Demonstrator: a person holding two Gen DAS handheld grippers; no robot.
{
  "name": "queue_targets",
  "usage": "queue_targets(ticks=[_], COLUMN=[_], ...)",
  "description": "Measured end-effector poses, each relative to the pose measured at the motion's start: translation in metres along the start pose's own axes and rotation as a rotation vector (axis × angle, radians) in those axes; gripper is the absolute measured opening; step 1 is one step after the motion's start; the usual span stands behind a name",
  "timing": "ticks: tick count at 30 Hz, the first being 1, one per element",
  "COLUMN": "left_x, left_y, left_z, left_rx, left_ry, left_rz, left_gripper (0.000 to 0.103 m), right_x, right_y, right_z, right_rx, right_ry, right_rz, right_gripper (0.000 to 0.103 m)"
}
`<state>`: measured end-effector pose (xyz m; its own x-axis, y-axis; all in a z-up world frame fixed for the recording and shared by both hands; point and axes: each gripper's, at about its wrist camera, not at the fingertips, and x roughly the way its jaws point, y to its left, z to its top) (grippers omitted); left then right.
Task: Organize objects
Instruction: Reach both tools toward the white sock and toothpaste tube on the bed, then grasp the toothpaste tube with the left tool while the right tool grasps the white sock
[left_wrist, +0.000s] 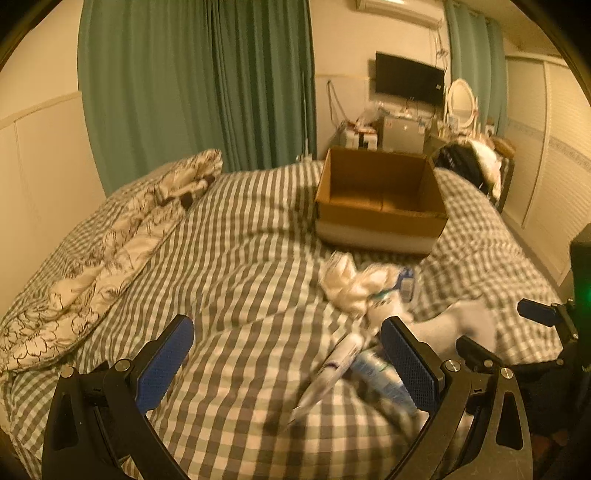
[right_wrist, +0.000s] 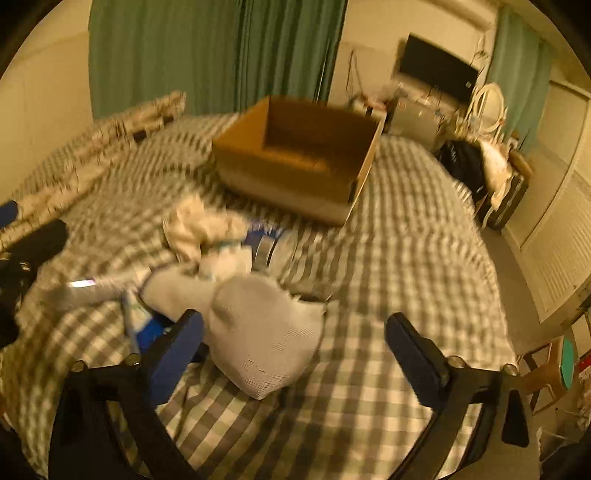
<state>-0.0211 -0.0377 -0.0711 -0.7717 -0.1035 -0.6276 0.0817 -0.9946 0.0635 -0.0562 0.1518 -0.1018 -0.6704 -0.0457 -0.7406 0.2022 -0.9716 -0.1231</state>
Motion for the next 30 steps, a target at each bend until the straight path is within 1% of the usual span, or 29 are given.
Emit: queue_targets(ticks=[2,3,5,6,8,9,10,13,16,18,20,21,22,23,24,30], left_x=[0.009,0.013,0.019,0.022,0.028,0.030,0.033,0.044,0.054,0.053,0.051,0.049,0.046,0.042,0.038,0.016], left_y=[0.002,0.002,0.001,0.000,-0.001,-0.003,-0.006,-0.015,-0.019,-0.019,-0.020,-0.020,-0.019,-0.018,-0.017,-0.013], left_z=[-0.005,-0.007,-0.011,-0.013,-0.017,-0.019,-0.022,-0.029,-0.033,-0.034,-0.034,-0.034,-0.034,-0.033,-0.032,-0.020], left_rx=[0.005,0.008,0.013,0.015,0.019,0.022,0.032,0.078,0.100,0.112,0.141,0.153,0.157,0.156,0.155,0.137], left_ry=[0.027,0.038,0.064,0.080,0.120,0.131,0.143,0.180,0.216,0.219,0.213,0.210,0.204,0.198,0.192,0.143], left_rz=[0.003,0.003,-0.012,-0.029,-0.073,-0.083,-0.088,-0.095,-0.099,-0.092,-0.083,-0.087,-0.102,-0.118,-0.128,-0.163], left_gripper=[0.103,0.103,0.103,0.103,0.103,0.103,0.103,0.101,0.087,0.075,0.053,0.046,0.032,0.021,0.017,0.016], right_x=[0.014,0.019,0.026,0.028,0.029,0.029,0.027,0.017,0.009,0.006,0.003,0.002,0.000,-0.001,-0.002,-0.017], right_y=[0.003,0.004,0.006,0.008,0.010,0.010,0.010,0.006,0.002,0.001,-0.002,-0.004,-0.004,-0.005,-0.005,-0.009], right_z=[-0.002,-0.003,-0.004,-0.003,-0.005,-0.004,-0.004,-0.004,-0.003,-0.002,-0.001,-0.001,-0.002,-0.002,-0.002,-0.003], right_rx=[0.006,0.008,0.002,-0.003,-0.016,-0.018,-0.016,-0.011,-0.010,-0.009,-0.008,-0.005,-0.003,-0.001,0.000,0.000], right_ry=[0.028,0.038,0.055,0.062,0.067,0.063,0.057,0.033,0.015,0.007,0.000,-0.002,-0.003,-0.005,-0.007,-0.031], right_rz=[0.014,0.027,0.059,0.073,0.083,0.089,0.096,0.102,0.109,0.110,0.108,0.108,0.109,0.108,0.104,0.090], right_gripper=[0.096,0.093,0.083,0.074,0.068,0.062,0.058,0.054,0.053,0.053,0.053,0.053,0.053,0.053,0.053,0.053])
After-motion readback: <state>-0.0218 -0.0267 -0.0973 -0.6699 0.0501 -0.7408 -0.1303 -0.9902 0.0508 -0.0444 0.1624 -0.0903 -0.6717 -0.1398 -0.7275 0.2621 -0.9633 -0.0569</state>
